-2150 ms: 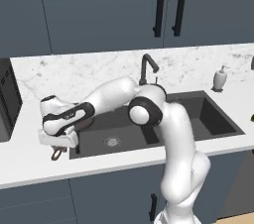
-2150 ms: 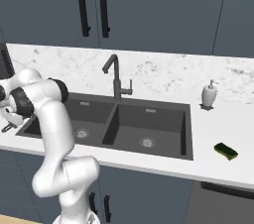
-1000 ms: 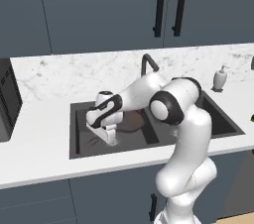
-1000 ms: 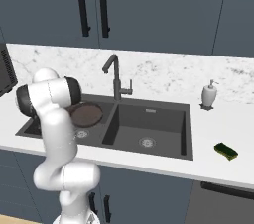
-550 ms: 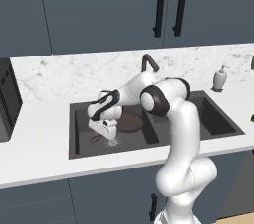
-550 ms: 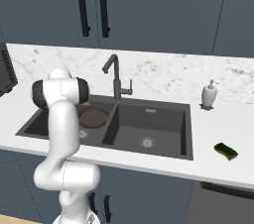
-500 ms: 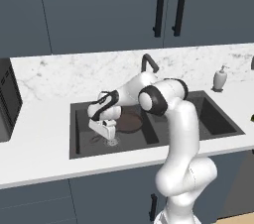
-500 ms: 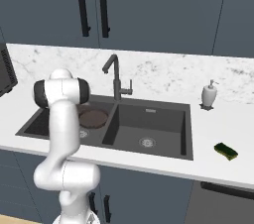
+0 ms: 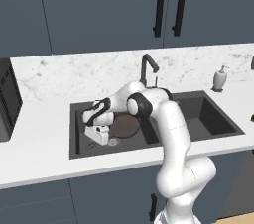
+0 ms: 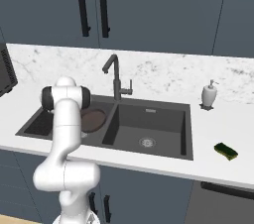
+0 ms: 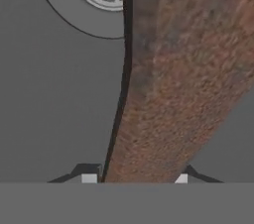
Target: Pick the pan and sponge and place them into the sink. Then turn on the water.
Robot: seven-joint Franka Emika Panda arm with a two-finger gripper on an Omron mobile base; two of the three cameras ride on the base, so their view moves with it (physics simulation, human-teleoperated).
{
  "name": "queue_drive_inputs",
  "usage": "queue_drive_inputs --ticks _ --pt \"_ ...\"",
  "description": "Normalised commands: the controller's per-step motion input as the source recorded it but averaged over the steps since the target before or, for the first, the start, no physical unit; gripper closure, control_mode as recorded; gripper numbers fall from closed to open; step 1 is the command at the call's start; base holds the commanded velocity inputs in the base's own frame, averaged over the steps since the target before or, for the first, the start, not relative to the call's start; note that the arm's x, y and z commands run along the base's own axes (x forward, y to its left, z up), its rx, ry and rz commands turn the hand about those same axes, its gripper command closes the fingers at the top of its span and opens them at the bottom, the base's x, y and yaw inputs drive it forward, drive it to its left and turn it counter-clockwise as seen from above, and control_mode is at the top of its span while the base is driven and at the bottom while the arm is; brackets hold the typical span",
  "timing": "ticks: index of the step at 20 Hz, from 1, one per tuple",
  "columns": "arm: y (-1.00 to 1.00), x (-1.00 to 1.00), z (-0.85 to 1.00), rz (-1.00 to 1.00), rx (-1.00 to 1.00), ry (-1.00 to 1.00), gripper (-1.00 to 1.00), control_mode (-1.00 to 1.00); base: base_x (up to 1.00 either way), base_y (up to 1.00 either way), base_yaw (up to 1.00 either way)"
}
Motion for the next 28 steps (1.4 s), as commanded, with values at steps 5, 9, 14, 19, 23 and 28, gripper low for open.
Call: queue_drive_inputs --ticks 5,9,14,19,23,28 --pt "0.41 0.22 -0.46 -0.01 0.0 0.0 1.0 -1.0 0.0 0.0 0.0" --pt "0.46 0.2 -0.41 -0.03 0.0 0.0 1.0 -1.0 0.0 0.0 0.0" --pt "0.37 0.24 -0.38 -0.03 0.0 0.0 1.0 -1.0 0.0 0.0 0.0" --pt "0.13 0.26 -0.43 -0.05 0.0 0.07 1.0 -1.0 0.0 0.0 0.0" --pt "0.01 0.09 -0.38 -0.05 0.0 0.04 -1.0 -1.0 0.0 0.0 0.0" --pt "0.0 0.0 -0.16 -0.05 0.0 0.0 -1.0 -1.0 0.0 0.0 0.0"
